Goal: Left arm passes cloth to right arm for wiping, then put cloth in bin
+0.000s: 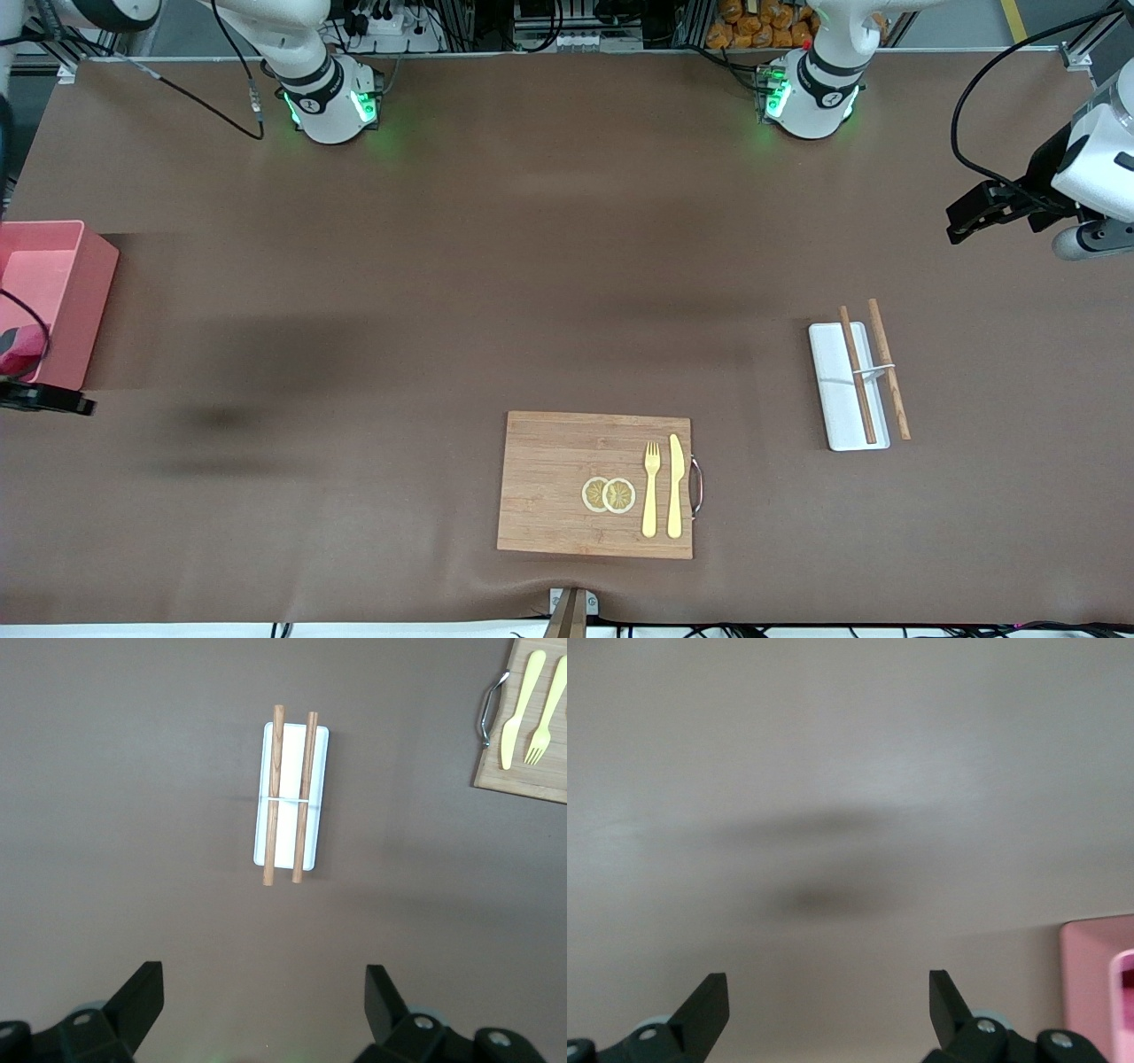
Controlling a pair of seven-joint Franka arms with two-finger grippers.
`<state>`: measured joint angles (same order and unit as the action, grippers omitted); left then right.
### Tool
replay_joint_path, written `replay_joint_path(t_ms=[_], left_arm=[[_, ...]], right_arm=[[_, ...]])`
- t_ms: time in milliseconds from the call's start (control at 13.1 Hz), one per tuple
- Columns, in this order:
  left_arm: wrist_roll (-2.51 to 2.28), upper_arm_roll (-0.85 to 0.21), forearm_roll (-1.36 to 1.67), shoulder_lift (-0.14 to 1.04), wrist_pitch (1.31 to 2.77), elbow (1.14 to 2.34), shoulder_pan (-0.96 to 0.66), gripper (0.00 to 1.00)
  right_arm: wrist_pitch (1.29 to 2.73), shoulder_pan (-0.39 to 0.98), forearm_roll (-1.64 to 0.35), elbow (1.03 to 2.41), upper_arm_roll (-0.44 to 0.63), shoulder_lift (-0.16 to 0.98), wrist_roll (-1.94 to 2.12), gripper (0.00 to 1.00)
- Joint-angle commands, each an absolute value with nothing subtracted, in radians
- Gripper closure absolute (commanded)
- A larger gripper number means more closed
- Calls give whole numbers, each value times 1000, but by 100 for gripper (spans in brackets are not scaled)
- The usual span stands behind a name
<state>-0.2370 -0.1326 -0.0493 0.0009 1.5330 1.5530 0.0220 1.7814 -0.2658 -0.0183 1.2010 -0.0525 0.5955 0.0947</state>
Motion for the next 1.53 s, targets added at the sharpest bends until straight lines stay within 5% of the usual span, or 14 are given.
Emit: replay_joint_path(t_ms=[0,536,843,1455], left_arm=[[-236,-135,-57,-11,1542,1560,23,0],[-236,-135,-57,-9,1542,1562,25,0],[-235,-135,-57,-9,1542,1563,26,0],[-224,-138,-61,-11,1520,1537,20,0]], right_arm=[[1720,-180,-21,1241,-41,514,-76,0],[1715,-63,-26,1508,-43,152,-232,0],[1842,-83,-26,1659,-37,54,-164,0],[1845,-69,-26,1778,-41,-60,-175,0]])
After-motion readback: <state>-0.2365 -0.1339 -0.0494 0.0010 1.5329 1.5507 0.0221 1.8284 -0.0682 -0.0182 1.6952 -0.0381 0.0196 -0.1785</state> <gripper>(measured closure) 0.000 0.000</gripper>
